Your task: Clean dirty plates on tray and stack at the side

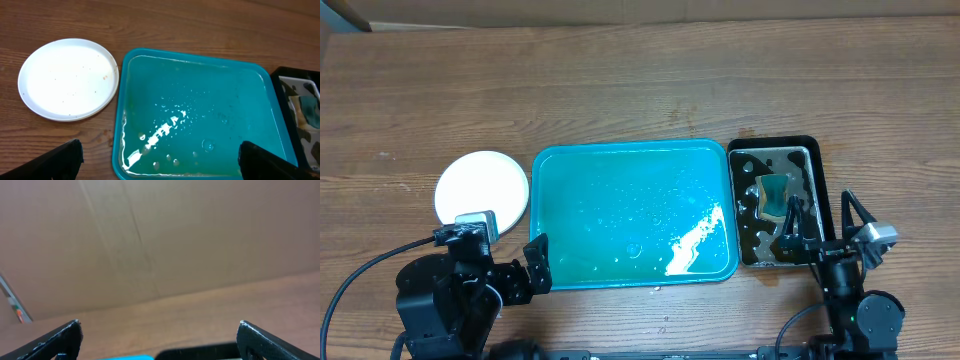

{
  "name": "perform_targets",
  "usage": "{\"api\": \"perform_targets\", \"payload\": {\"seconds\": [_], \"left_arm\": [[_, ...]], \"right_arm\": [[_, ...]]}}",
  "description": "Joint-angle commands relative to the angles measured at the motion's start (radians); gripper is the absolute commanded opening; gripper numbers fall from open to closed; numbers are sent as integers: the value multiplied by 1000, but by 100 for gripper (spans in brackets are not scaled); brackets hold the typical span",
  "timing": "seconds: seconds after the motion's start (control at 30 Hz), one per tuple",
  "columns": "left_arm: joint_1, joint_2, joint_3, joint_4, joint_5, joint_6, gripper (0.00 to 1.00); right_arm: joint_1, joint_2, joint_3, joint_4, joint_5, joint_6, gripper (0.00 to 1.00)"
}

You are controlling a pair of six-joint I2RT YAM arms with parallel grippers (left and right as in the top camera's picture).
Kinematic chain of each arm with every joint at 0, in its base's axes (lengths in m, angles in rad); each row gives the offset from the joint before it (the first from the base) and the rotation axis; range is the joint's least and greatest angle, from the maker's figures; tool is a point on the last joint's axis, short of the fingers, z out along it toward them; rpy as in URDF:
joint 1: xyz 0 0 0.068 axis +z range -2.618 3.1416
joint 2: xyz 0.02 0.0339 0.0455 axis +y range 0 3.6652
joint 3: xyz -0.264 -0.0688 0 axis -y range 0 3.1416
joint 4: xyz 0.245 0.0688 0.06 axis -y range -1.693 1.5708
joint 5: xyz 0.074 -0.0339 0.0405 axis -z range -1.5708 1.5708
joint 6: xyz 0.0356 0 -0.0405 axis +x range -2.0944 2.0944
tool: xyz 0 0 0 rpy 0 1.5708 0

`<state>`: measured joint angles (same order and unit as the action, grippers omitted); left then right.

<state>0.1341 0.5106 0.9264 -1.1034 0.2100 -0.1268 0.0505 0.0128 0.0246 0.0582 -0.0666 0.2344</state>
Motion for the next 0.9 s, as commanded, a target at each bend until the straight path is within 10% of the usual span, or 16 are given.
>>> {"api": "perform_targets", "payload": {"seconds": [0.0,0.87], "left_arm": [[-2,-7,-6,0,16,16,100],[-2,-7,-6,0,16,16,100]], "right_arm": [[-23,-10,-16,-45,0,-8,100],[-25,-10,-16,-133,-43,-163,100]]}}
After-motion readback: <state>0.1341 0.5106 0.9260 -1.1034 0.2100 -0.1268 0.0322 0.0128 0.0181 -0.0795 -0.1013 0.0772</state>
